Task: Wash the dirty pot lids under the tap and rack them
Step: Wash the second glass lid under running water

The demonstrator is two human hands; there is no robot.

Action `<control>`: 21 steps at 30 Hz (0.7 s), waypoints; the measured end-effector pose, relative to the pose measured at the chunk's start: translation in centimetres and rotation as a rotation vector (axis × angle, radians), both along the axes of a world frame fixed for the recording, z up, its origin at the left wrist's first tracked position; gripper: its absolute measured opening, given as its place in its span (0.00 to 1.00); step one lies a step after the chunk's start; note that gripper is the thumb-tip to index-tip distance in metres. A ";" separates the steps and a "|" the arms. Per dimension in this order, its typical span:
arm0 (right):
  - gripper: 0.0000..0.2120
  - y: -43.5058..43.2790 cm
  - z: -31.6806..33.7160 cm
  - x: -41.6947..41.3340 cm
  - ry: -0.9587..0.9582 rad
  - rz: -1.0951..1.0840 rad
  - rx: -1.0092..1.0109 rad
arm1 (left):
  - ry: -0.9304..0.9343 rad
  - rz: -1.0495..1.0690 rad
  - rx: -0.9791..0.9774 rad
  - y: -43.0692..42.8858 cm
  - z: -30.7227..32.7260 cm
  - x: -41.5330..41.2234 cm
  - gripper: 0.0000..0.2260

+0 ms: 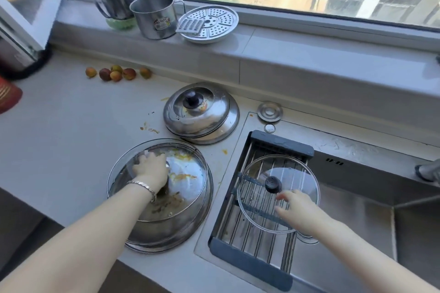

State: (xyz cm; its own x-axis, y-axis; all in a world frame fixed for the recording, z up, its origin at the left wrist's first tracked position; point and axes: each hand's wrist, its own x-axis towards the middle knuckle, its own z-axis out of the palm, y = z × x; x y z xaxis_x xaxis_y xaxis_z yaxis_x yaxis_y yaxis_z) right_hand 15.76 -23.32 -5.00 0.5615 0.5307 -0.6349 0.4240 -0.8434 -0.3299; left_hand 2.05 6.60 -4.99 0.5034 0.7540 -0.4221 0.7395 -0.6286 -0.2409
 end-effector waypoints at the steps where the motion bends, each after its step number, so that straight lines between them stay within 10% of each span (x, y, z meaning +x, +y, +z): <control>1: 0.19 -0.2 -0.1 -0.3 0.005 -0.004 -0.002 | -0.023 -0.008 -0.009 0.2 -0.2 -0.1 0.16; 10: 0.16 -1.6 1.7 -1.7 0.001 -0.109 0.231 | -0.262 -0.126 -0.043 -4.8 4.1 0.2 0.13; 17: 0.23 -4.4 5.3 -0.6 0.740 -1.016 0.559 | -0.547 -0.300 -0.347 -16.9 8.3 3.3 0.13; 21: 0.17 -9.8 7.0 0.4 0.731 -1.157 0.764 | -0.598 -0.387 -0.469 -22.8 8.2 6.2 0.13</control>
